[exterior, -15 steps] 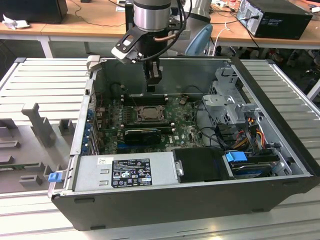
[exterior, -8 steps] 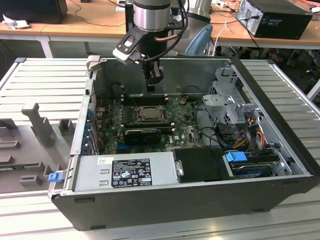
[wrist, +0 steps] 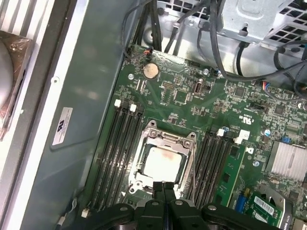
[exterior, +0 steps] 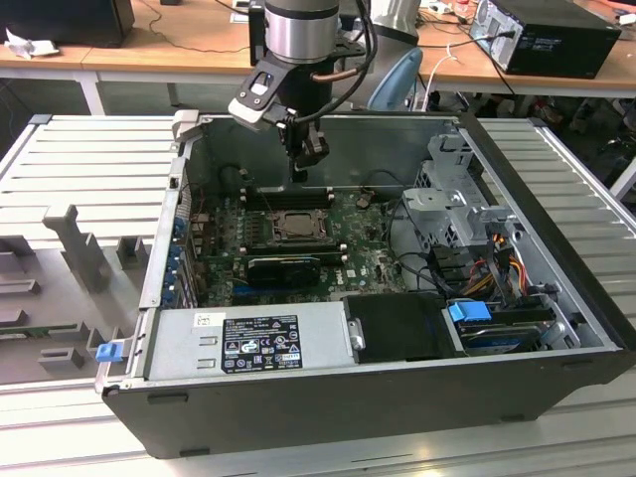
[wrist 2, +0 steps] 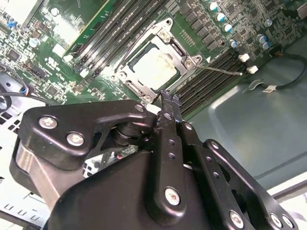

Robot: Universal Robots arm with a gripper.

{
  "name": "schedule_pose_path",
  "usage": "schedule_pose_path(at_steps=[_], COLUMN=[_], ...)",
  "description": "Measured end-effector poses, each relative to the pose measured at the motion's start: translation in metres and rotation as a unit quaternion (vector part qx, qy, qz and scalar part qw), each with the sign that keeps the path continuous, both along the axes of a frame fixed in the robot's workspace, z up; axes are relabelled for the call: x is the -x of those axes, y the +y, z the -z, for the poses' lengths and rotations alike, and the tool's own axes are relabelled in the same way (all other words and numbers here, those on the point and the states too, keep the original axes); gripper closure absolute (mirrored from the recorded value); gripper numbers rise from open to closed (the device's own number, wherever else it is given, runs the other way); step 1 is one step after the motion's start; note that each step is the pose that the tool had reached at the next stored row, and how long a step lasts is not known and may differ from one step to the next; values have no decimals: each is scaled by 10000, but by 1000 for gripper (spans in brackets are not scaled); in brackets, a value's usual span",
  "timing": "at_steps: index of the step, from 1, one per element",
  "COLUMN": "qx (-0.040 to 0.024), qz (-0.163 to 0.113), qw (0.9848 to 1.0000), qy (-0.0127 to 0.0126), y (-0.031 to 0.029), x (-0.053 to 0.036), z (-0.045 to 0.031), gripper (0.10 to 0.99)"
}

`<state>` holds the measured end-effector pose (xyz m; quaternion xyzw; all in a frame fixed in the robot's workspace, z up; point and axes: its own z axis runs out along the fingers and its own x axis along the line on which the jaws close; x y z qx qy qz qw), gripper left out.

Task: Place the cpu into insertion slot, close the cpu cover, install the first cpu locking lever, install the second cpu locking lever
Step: 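Install the first cpu locking lever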

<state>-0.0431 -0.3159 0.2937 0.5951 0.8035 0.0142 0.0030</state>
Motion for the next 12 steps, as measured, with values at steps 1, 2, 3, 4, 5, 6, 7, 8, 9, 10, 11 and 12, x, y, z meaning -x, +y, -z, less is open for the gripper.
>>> schedule_pose_path(at_steps=[1,2,3,4,5,6,7,8,9,10,11,12], qx=[0,0,0,0,0,0,0,0,0,0,0,0], qz=[-38,-63,-95,-131,-157,-203,-246,-301,-329,-356,-397,-439], qw=[10000,10000,10000,9999,9999,9998,9997,9995,9995,9994,9992,9990], qy=[0,0,0,0,0,0,0,0,0,0,0,0], y=[0,0,0,0,0,0,0,0,0,0,0,0], x=[0,0,0,0,0,0,0,0,0,0,0,0], z=[0,0,0,0,0,0,0,0,0,0,0,0], gripper=[980,980,980,980,980,980,980,980,980,980,980,980])
